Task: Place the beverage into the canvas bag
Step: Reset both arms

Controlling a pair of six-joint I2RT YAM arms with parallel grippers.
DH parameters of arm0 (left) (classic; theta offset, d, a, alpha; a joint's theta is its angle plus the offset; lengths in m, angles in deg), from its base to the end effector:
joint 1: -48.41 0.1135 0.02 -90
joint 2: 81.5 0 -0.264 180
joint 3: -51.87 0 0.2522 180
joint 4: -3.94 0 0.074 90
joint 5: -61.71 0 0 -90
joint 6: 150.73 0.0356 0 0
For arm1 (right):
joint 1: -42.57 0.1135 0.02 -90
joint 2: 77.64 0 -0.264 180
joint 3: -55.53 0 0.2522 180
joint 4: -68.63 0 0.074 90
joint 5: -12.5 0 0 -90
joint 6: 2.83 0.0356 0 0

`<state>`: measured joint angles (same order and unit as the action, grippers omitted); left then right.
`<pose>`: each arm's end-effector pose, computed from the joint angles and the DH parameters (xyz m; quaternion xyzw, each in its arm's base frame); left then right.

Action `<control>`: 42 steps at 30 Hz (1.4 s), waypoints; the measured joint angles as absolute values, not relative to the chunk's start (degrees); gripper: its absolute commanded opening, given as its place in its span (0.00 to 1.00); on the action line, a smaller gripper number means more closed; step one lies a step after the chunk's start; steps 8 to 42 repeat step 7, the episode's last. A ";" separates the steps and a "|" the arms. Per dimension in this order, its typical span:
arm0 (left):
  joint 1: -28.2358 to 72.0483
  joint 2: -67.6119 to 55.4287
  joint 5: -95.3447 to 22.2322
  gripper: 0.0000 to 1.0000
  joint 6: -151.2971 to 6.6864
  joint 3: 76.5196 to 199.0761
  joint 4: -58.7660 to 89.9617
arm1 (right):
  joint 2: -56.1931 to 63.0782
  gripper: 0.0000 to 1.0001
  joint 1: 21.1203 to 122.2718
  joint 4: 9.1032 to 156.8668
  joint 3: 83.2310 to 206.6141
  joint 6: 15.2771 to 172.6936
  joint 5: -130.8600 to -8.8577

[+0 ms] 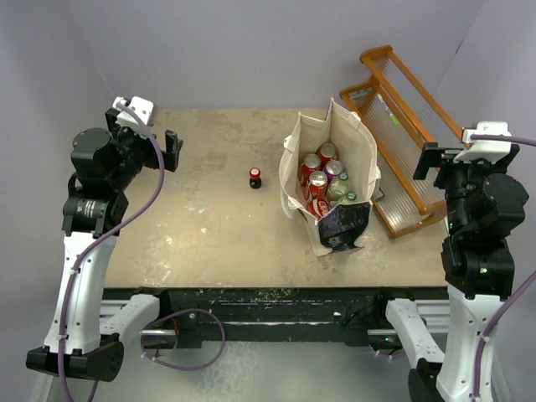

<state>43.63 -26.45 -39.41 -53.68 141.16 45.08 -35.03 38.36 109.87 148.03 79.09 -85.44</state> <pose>0.1842 -0.0223 0.4587 0.1407 0.7343 -0.0594 0.6615 0.0956 -0.0120 0.5015 0.0305 0.6516 -0.1259 0.7474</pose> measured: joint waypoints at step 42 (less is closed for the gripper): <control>43.87 -26.04 -40.24 0.99 -53.70 141.16 45.86 | -34.92 1.00 38.32 109.94 147.70 79.07 -85.58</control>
